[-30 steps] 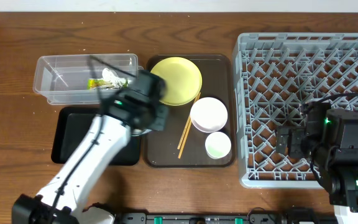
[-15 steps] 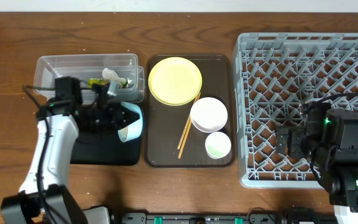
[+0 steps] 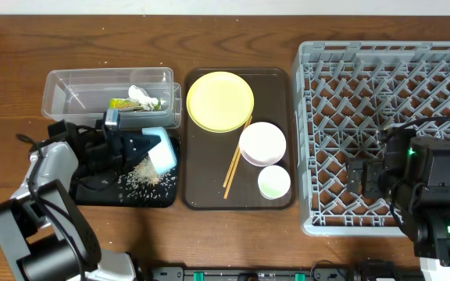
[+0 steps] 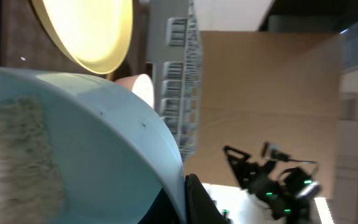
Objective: Sort waste into correct bins and load items into the dishwasher rack
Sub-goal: 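Tip the blue bowl over the black tray to pour out the rice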
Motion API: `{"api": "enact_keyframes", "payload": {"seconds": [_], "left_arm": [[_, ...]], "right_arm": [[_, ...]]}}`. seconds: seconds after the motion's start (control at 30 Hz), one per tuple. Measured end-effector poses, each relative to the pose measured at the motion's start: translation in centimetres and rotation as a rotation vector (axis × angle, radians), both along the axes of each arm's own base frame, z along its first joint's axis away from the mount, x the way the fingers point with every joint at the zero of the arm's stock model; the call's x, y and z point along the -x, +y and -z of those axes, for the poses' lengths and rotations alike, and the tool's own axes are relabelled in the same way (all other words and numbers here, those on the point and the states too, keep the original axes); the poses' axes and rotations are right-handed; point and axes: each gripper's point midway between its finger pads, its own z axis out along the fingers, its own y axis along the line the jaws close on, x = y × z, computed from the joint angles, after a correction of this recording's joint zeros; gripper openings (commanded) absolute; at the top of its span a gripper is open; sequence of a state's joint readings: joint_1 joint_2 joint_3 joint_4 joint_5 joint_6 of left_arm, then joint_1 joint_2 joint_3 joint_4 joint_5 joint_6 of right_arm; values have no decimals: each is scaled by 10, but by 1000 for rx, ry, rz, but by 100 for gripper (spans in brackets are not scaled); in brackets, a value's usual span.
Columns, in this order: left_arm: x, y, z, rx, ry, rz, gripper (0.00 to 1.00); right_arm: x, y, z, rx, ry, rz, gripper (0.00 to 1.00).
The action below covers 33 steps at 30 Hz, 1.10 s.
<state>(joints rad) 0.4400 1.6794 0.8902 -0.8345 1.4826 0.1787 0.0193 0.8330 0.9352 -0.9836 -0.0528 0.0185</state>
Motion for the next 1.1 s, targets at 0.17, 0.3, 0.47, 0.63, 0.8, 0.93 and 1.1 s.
{"api": "enact_keyframes", "payload": {"seconds": [0.17, 0.3, 0.47, 0.63, 0.8, 0.93, 1.1], "left_arm": [[-1, 0, -5, 62, 44, -15, 6], [-1, 0, -7, 98, 90, -23, 6], [-1, 2, -8, 137, 155, -38, 6], [-3, 13, -8, 172, 221, -84, 6], [-3, 32, -3, 164, 259, -147, 6], [-5, 40, -4, 157, 213, -171, 6], [-5, 41, 1, 93, 160, -162, 6]], "right_arm": [[0, 0, 0, 0, 0, 0, 99], [0, 0, 0, 0, 1, 0, 99], [0, 0, 0, 0, 1, 0, 99], [1, 0, 1, 0, 5, 0, 99], [1, 0, 1, 0, 7, 0, 99], [1, 0, 1, 0, 7, 0, 99], [1, 0, 1, 0, 7, 0, 99]]}}
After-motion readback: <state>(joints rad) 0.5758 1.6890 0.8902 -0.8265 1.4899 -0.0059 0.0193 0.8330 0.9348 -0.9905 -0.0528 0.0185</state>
